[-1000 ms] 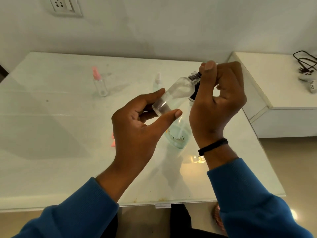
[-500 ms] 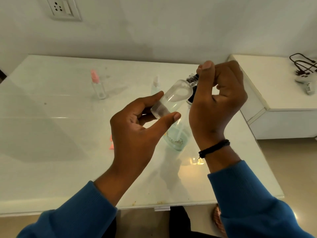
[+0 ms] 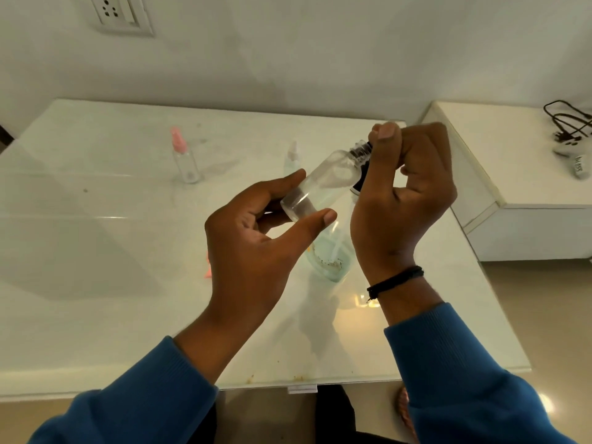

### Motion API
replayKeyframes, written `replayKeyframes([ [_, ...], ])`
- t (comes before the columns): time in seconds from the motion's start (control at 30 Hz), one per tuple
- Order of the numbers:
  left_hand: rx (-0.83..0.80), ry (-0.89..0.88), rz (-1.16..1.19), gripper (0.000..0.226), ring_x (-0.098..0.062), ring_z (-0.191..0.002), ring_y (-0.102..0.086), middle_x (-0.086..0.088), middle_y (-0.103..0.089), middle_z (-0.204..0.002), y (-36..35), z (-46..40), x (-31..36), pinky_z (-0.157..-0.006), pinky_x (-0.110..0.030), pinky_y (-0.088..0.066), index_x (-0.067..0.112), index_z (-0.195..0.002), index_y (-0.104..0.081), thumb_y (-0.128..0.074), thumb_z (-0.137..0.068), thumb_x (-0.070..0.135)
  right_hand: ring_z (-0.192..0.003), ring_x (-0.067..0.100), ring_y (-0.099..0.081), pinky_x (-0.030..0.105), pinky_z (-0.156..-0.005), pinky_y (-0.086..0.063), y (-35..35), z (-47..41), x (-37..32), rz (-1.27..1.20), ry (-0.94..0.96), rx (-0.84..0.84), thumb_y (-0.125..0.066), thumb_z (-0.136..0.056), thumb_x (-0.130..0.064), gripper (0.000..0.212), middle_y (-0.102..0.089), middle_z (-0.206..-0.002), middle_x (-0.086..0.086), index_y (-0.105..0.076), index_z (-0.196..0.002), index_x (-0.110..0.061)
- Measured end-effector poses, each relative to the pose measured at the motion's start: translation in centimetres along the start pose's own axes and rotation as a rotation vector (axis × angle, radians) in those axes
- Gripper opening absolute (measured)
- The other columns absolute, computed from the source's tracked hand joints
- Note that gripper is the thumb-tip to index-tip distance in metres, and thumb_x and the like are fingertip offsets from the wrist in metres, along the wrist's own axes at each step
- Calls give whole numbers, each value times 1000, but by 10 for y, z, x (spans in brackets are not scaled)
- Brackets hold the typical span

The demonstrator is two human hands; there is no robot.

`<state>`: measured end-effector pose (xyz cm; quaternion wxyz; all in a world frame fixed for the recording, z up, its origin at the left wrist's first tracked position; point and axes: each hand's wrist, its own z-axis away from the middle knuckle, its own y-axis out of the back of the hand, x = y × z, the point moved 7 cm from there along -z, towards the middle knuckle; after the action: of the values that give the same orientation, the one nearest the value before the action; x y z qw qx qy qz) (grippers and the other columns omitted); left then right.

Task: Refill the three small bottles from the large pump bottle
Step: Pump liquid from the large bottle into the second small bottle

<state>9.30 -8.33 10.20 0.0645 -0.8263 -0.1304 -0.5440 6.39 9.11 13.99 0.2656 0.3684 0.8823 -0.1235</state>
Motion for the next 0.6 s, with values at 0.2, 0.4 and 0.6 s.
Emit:
replayKeyframes([
  [0.2,-3,-2,15,45,-2,-96,-72,14,-72,-105,-1,1,2,-80,-14,-56,16,-116,-71,-86,-74,24,-64,27,-47,49,-62,-41,1,-5,1,18,-3,4,-58,-99,-7,36,-54,-66,9,-59,-65,5],
  [0.4,-2,2,17,46,-4,-96,-72,15,-72,-104,0,0,2,-79,-15,-57,17,-116,-71,-86,-73,26,-65,25,-49,49,-61,-43,1,1,2,-9,-16,-5,-58,-99,-6,32,-52,-71,1,-61,-67,2],
  [0.6,5,-10,0,47,-8,-97,-73,9,-74,-106,1,0,1,-81,-18,-58,12,-117,-72,-88,-74,22,-66,20,-47,46,-62,-43,-1,-3,-3,-3,-5,9,-57,-98,-6,33,-52,-68,5,-61,-66,2],
])
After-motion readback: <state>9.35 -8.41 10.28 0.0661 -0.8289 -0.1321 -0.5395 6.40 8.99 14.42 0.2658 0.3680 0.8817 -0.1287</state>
